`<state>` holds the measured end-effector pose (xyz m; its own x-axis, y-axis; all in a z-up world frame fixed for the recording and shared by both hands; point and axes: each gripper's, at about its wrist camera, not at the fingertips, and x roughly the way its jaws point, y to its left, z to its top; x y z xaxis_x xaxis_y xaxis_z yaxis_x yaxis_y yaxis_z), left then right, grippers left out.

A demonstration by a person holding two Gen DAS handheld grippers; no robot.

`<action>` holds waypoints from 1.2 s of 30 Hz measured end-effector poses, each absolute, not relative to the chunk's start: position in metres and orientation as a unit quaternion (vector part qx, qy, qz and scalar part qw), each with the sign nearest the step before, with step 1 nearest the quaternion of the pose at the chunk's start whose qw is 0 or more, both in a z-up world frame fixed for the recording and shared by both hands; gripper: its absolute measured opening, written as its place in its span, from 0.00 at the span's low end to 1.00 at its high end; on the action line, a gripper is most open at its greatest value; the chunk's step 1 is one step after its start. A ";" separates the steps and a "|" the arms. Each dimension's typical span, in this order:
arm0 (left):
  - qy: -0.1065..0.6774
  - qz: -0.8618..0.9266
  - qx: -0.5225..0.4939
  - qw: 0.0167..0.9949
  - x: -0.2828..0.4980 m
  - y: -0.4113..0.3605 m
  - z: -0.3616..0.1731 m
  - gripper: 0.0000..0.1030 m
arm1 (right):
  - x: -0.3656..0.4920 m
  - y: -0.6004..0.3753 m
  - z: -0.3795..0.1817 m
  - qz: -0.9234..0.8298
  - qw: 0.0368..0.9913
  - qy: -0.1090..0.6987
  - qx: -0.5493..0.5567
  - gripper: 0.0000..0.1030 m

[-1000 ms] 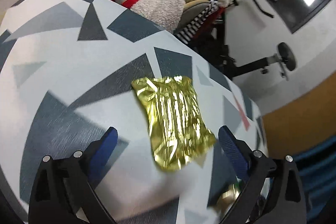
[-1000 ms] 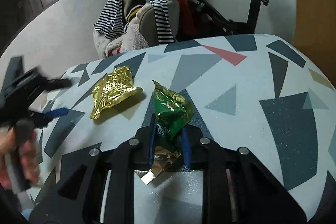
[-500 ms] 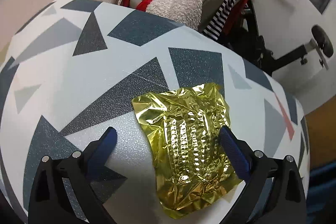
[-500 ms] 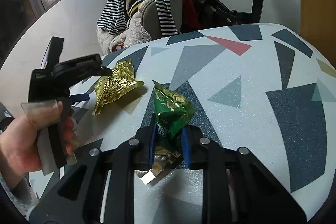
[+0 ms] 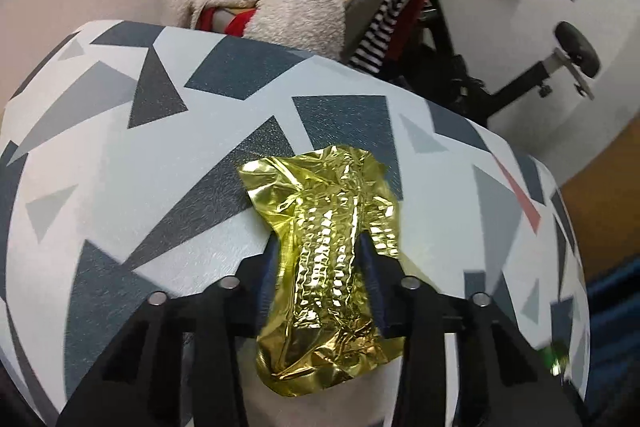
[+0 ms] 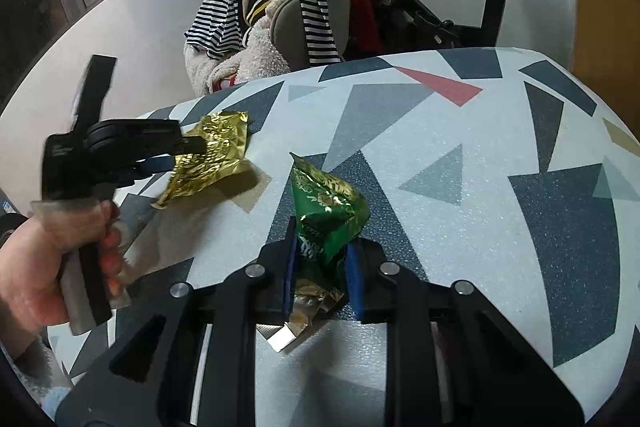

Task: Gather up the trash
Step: 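Grasp the gold foil wrapper with the left gripper while the right gripper holds the green wrapper, then drop the gold foil into the bin with the left gripper while the right carries the green wrapper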

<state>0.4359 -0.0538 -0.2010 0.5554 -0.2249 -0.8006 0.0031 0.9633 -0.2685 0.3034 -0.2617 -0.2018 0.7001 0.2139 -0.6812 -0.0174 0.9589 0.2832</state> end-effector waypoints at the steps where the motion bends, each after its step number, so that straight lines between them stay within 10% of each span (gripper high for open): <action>1: 0.463 -0.073 -0.116 0.876 0.429 -0.050 -0.198 0.35 | 0.304 -0.261 -0.202 0.062 0.913 0.382 0.126 0.23; 22: 0.339 -0.174 0.015 0.925 0.160 0.002 -0.105 0.35 | 0.193 -0.226 -0.129 0.141 0.935 0.318 0.069 0.23; 36: 0.322 -0.183 0.053 0.927 0.020 -0.008 -0.153 0.37 | 0.067 -0.190 -0.133 0.175 0.937 0.297 0.056 0.23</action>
<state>0.0202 -0.0083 -0.1526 0.7254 -0.3053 -0.6169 0.3735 0.9274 -0.0197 0.0670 -0.1901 -0.1333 0.7628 0.3602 -0.5370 -0.2943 0.9329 0.2077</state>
